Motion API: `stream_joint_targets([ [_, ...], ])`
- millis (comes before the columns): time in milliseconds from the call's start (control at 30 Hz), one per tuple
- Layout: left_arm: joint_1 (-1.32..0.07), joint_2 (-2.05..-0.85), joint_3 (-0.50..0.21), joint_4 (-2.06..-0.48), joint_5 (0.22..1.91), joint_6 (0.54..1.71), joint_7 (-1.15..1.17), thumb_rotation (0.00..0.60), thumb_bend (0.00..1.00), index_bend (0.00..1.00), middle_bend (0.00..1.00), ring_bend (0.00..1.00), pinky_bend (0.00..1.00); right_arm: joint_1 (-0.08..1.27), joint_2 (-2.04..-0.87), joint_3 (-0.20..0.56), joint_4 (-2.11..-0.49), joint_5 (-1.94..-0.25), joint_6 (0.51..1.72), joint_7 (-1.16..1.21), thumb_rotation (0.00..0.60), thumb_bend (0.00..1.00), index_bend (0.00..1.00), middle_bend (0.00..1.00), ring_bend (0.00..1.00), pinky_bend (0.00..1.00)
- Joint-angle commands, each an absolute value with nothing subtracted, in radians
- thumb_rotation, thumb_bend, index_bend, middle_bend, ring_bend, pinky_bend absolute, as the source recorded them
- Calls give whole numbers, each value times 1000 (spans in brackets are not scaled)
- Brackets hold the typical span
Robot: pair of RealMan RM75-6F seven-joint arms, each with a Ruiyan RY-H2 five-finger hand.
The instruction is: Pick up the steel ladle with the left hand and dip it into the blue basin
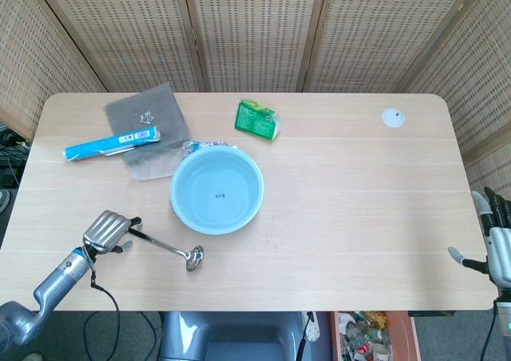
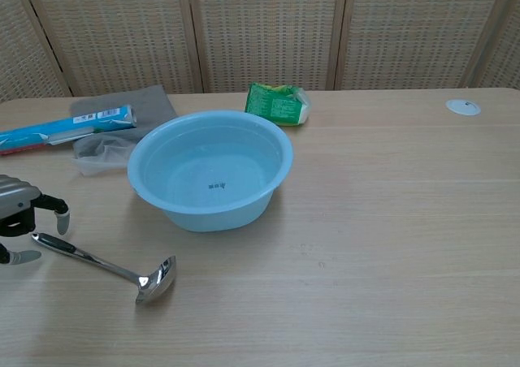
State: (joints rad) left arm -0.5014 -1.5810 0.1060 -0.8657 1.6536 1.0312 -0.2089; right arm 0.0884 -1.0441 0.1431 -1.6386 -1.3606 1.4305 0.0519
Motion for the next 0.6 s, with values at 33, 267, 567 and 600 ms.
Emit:
stream_joint_targets([
  [33,-505,-1588,105,-866,1651,1032,-204,600,341,435,1000,972,1000,89,-1042,143,-1638,-1359,1427,55,600,0,0,0,0,0],
  [267,-516,-1601,100,-866,1633,1006,-179,600,351,443,1000,972,1000,90,-1037,144,-1635,-1349,1416,68,600,0,0,0,0,0],
  [567,-530,-1603,102,-881,1624,986,-163,600,351,461,1000,972,1000,91,-1032,143,-1633,-1347,1410,81,600,0,0,0,0,0],
  [600,-532,-1605,104,-882,1624,980,-154,600,351,469,1000,972,1000,91,-1031,144,-1632,-1346,1411,84,600,0,0,0,0,0],
])
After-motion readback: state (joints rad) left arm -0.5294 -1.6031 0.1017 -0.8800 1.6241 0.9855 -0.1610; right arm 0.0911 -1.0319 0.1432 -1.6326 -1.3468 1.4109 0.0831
